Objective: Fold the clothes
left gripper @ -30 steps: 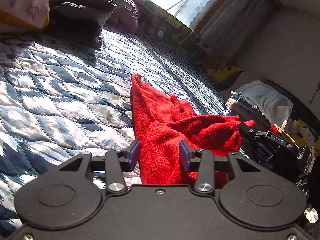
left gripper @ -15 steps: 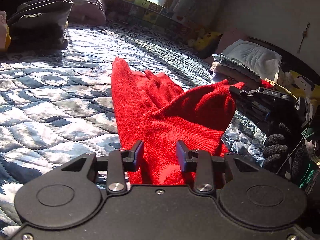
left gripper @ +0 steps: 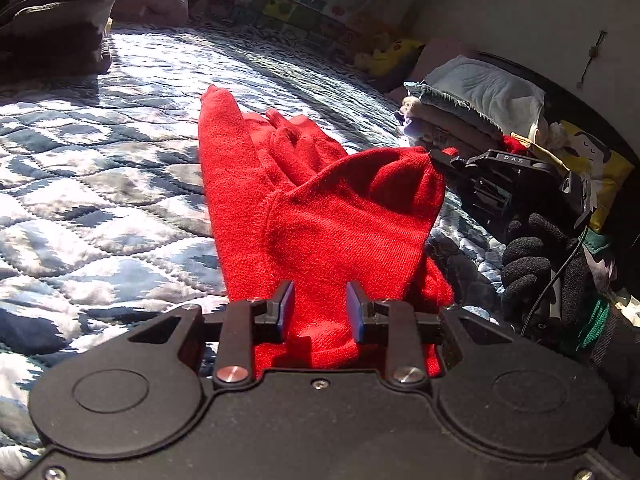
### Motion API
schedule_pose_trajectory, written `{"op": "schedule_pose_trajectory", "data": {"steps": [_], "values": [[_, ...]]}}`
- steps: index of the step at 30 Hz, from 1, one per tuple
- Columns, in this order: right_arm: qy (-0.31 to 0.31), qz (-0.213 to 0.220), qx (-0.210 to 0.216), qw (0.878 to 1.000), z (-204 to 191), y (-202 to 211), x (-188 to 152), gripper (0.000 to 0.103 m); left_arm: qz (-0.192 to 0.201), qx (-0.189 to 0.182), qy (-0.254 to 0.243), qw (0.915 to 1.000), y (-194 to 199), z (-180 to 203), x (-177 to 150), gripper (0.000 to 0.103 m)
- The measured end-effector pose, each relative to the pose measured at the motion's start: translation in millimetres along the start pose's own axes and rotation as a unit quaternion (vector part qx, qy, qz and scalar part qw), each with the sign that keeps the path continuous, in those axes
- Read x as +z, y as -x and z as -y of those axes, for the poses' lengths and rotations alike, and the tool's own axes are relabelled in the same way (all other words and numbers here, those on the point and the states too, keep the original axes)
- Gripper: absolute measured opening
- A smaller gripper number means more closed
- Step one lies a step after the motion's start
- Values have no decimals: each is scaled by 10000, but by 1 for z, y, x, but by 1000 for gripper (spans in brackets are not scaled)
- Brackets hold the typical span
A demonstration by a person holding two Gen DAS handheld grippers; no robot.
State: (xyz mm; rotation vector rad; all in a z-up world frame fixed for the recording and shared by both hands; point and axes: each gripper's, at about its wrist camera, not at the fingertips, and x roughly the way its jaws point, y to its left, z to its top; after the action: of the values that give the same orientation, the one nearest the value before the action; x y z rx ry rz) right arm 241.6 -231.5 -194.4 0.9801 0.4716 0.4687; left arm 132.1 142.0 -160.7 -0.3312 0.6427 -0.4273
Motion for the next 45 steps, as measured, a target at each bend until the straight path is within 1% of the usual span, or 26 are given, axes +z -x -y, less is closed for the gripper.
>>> {"op": "schedule_pose_trajectory", "data": {"steps": [1,2,4,5,7,8,9,10,11,15,19,21,22,25,27,32,33,35,36,37,39,41,45], "values": [[-132,-73,14,9999,4,-2,-1,13,126,17,113,9999,2,-4,3,26],[-228,-122,13,9997,7,-4,-3,26,248,32,199,9995,3,-8,7,26],[-228,-180,-111,9995,7,-7,-8,42,441,66,315,9985,3,-15,17,26],[-152,-226,-181,9995,6,-8,-11,42,507,125,301,9982,0,-19,23,26],[-7,-277,-245,9993,2,-11,-15,42,604,238,302,9974,-6,-27,35,26],[91,-281,-267,9992,0,-11,-17,39,633,273,350,9970,-9,-32,41,26],[259,-302,-285,9988,-4,-11,-18,33,674,310,398,9964,-12,-36,46,26],[346,-327,-236,9986,-7,-10,-17,15,702,315,420,9962,-16,-38,50,26],[348,-326,-143,9988,-9,-8,-16,8,728,323,434,9959,-19,-41,55,26],[457,-281,61,9985,-17,4,-12,8,773,440,282,9956,-46,-47,77,26],[458,-126,318,9984,-22,21,-4,6,784,616,273,9946,-76,-61,101,26],[416,-143,434,9981,-23,29,-3,6,755,627,263,9948,-88,-67,111,26],[421,-170,448,9980,-23,32,-2,6,732,630,240,9950,-94,-69,115,26],[476,-325,387,9976,-19,32,-3,6,653,667,-59,9956,-111,-68,125,26],[433,-397,253,9980,-12,28,-4,6,590,740,-306,9950,-122,-65,131,26],[384,-457,208,9980,-4,28,-2,6,467,673,-619,9947,-141,-61,142,26],[366,-474,201,9980,-2,27,-2,6,321,681,-728,9945,-148,-60,143,26],[318,-521,127,9981,2,24,-2,7,-310,756,-1039,9912,-169,-58,142,26],[265,-542,41,9982,5,22,-2,8,-409,775,-1207,9888,-175,-57,138,26],[216,-545,11,9983,8,21,-1,9,-351,757,-1221,9890,-173,-56,137,26],[152,-535,-20,9984,11,19,-1,9,-227,744,-1091,9910,-162,-56,142,26],[139,-515,-62,9986,11,18,-2,9,-38,721,-1062,9917,-141,-51,142,26],[37,-499,-137,9987,12,15,-3,10,66,725,-1227,9898,-97,-32,126,26]]}}
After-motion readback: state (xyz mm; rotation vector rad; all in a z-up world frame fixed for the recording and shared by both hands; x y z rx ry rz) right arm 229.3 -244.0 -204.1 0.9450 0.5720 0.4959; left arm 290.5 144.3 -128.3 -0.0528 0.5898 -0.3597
